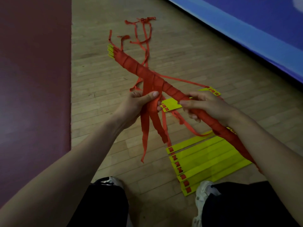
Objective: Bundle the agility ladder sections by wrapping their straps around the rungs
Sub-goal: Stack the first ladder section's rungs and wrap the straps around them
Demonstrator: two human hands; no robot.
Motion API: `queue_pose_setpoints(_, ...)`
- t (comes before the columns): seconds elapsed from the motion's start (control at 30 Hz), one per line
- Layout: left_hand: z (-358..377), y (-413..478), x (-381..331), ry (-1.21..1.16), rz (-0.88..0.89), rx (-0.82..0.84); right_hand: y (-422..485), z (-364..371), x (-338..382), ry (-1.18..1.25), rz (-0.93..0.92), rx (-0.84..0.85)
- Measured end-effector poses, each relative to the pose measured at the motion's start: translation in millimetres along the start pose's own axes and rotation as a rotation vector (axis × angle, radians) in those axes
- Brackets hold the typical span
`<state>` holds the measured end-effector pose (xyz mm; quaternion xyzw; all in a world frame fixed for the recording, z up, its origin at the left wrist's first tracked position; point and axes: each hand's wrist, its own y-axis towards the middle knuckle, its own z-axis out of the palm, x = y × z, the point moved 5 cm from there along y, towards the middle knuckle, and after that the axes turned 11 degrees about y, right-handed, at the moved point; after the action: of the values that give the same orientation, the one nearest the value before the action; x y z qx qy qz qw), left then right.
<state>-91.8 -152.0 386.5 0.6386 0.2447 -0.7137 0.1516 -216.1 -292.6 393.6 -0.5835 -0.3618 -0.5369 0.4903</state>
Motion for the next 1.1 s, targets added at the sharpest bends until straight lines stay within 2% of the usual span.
queue_pose_setpoints(0.2, 1.6, 1.0, -0.8, -0.032, 0.035, 0.042, -3.7, 8.4, -8.9, 0.205, 0.192, 0.170)
queue_pose_setpoints(0.37, 7.1, 1.1, 5.8, -0.101, -0.003, -0.014, -0.9, 6.9, -15.1, 0.144, 0.298, 0.199)
queue_pose_setpoints(0.47, 7.0, 4.3, 9.4, -0.136, -0.031, -0.084, 3.8, 8.0, -14.6, -0.043, 0.298, 0.153)
queue_pose_setpoints(0.53, 6.3, 6.2, 12.1, -0.174, -0.066, -0.129, 5.1, 9.0, -10.4, -0.253, 0.190, 0.072)
queue_pose_setpoints(0.7, 4.0, 8.9, 18.7, -0.244, -0.152, -0.213, 8.3, 8.6, -9.9, -1.111, -0.043, -0.233)
queue_pose_setpoints(0.73, 2.4, 9.9, 19.5, -0.267, -0.163, -0.225, 8.3, 10.4, -7.1, -1.209, -0.107, -0.301)
queue_pose_setpoints(0.8, -0.7, 12.2, 19.3, -0.312, -0.161, -0.234, 8.5, 14.3, -3.4, -1.320, -0.224, -0.361)
queue_pose_setpoints(0.87, -1.0, 12.7, 15.2, -0.323, -0.134, -0.209, 7.8, 13.1, 0.1, -1.382, -0.252, -0.386)
queue_pose_setpoints(1.1, 12.3, 9.6, 11.7, -0.135, -0.077, -0.045, 9.1, -7.5, 0.4, -1.272, -0.213, -0.420)
